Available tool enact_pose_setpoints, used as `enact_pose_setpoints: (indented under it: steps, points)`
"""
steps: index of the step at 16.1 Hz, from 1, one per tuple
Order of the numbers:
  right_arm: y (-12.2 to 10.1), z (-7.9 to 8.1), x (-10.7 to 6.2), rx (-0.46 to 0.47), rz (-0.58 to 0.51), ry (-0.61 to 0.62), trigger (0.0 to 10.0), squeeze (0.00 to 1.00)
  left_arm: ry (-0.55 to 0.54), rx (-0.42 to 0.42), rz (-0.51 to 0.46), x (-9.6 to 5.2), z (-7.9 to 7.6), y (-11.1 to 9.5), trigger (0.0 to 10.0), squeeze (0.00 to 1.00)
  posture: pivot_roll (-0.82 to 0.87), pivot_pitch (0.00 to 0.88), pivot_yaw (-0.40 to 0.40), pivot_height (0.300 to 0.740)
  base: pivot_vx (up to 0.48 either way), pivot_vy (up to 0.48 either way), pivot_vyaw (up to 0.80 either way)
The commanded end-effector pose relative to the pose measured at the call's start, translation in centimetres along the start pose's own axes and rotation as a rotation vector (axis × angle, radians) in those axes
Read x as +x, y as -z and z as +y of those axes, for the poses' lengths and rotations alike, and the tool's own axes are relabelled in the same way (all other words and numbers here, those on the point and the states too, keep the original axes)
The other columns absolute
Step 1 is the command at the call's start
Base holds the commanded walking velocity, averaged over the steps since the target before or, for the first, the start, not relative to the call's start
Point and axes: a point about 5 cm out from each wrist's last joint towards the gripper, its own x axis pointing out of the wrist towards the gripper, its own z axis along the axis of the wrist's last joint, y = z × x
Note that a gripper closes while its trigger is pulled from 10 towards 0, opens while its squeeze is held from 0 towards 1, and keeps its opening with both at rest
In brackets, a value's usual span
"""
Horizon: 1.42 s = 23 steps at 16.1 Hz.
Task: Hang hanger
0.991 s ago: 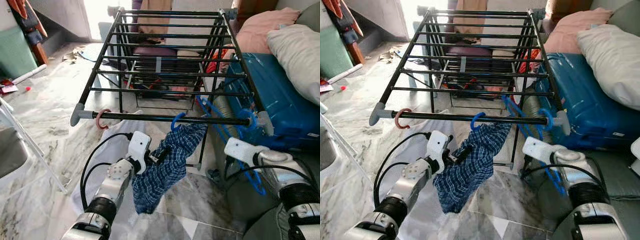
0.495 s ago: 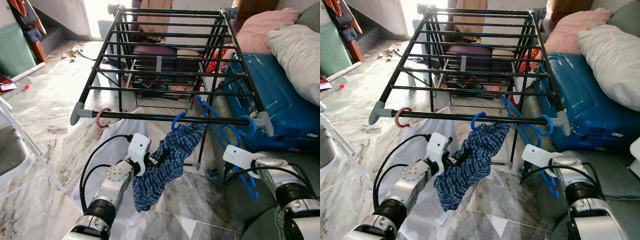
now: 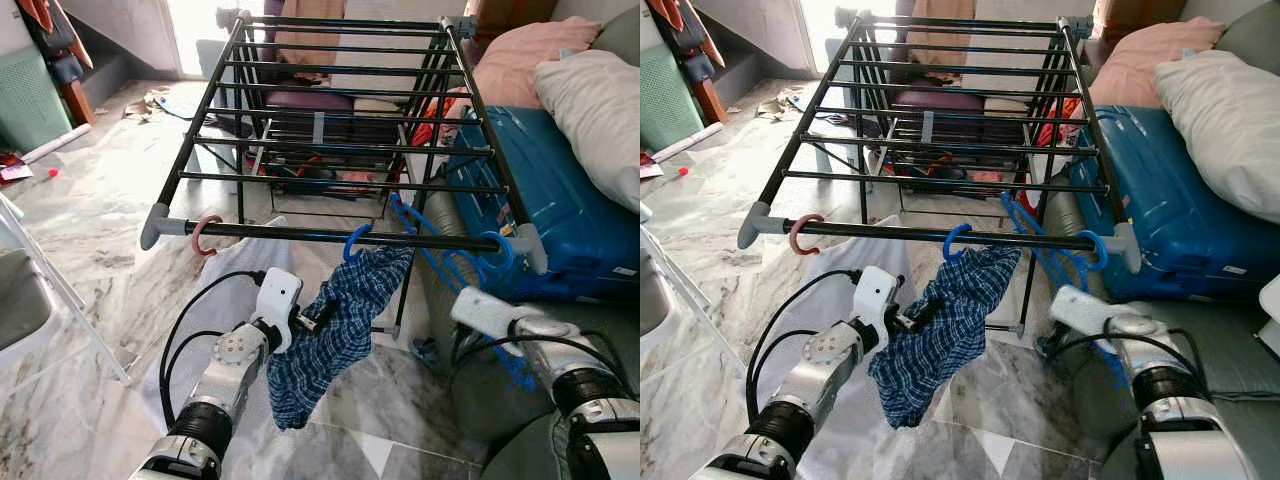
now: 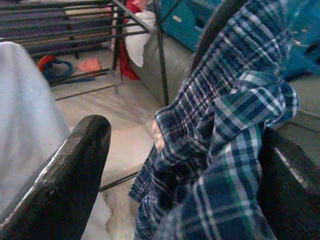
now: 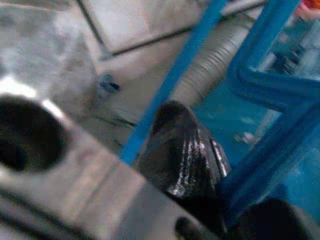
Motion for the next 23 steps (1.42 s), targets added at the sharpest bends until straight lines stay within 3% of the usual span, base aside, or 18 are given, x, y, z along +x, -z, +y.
enact_pose_setpoints:
  steps: [1, 5, 9, 15, 23]
  points:
    - [-0.9, -1.2, -0.3, 0.058, -0.053, 0.083, 10.0, 0.0, -0.04, 0.013, -0.012, 0.1, 0.8, -0.6, 10.0, 0.0, 0.05, 0.0, -0.047, 0.74, 0.0, 0.0, 0.0]
    - [-1.3, -1.0, -0.4, 0.137, -0.116, 0.188, 10.0, 0.0, -0.057, 0.021, -0.005, 0.3, 1.5, -1.1, 10.0, 0.0, 0.04, 0.0, -0.029, 0.74, 0.0, 0.0, 0.0]
    - [-1.6, 0.9, 0.2, 0.151, -0.097, 0.129, 10.0, 0.0, -0.059, 0.028, -0.011, 0.7, 1.6, -1.6, 10.0, 0.0, 0.06, 0.0, -0.029, 0.74, 0.0, 0.0, 0.0]
    - [-1.7, 1.8, 0.5, 0.162, -0.08, 0.106, 10.0, 0.0, -0.07, 0.042, -0.008, 0.4, 2.1, -1.4, 10.0, 0.0, 0.07, 0.0, -0.029, 0.74, 0.0, 0.04, 0.0]
    - [0.8, 2.4, 0.7, 0.19, -0.002, 0.071, 10.0, 0.0, -0.053, 0.062, -0.001, 0.6, 2.1, -1.6, 10.0, 0.0, 0.07, 0.0, -0.015, 0.74, 0.0, 0.0, 0.0]
